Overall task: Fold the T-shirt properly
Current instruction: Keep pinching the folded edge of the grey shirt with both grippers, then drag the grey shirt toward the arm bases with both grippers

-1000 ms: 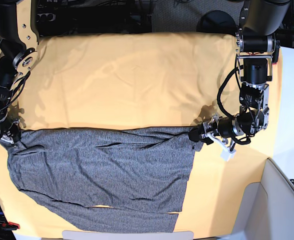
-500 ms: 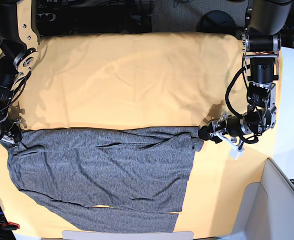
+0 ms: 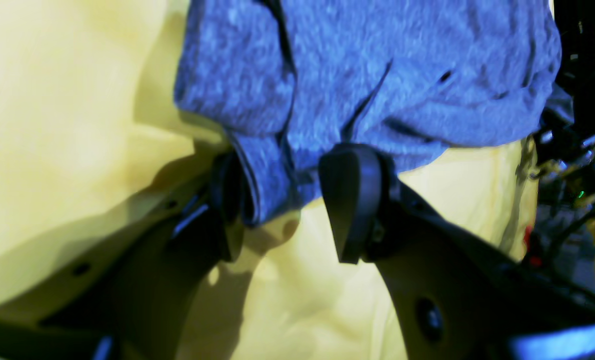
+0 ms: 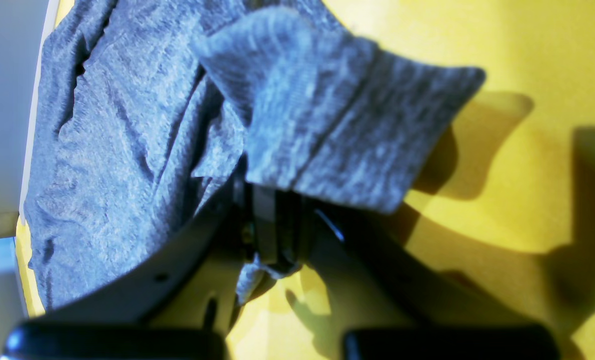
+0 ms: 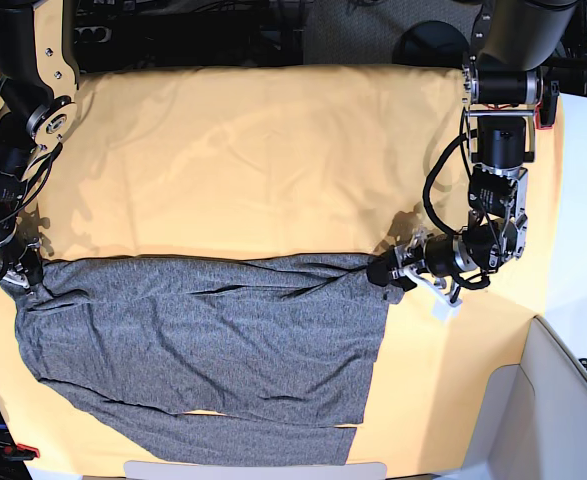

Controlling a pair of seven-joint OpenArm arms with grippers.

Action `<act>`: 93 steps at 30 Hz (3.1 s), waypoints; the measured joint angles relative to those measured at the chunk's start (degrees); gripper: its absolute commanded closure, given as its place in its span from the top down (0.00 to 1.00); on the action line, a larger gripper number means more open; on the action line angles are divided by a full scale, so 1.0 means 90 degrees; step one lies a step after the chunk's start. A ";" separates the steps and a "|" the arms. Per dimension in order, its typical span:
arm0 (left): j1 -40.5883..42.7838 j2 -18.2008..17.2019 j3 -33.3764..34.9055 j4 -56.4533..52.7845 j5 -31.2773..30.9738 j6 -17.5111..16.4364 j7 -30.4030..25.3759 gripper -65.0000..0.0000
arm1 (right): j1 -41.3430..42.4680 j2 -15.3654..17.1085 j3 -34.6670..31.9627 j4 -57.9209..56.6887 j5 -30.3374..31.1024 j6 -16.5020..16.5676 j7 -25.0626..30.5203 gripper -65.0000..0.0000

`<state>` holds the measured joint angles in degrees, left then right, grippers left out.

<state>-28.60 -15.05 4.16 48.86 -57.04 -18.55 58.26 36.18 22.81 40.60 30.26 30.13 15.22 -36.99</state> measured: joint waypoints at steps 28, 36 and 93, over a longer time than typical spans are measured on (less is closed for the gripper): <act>-0.0138 0.0121 -0.0002 -0.0466 0.0005 0.0136 -0.0420 0.01 | -0.0165 -0.0015 0.0000 0.0061 0.0058 0.0063 0.0032 0.00; 0.0379 -0.0114 -0.0022 0.0345 0.0005 0.0134 0.0102 0.01 | -0.0896 -0.0085 -0.0007 0.1093 0.0163 0.0168 -0.0187 0.00; 0.4891 -0.0590 -0.2285 0.4709 -0.0248 0.0061 0.1498 0.01 | -0.5078 -0.0017 0.0032 0.4949 0.0896 0.0396 -0.1365 0.00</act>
<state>15.42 -20.36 -16.40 91.24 -59.27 -18.00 71.75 -9.52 22.65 40.88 74.81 38.19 18.79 -49.28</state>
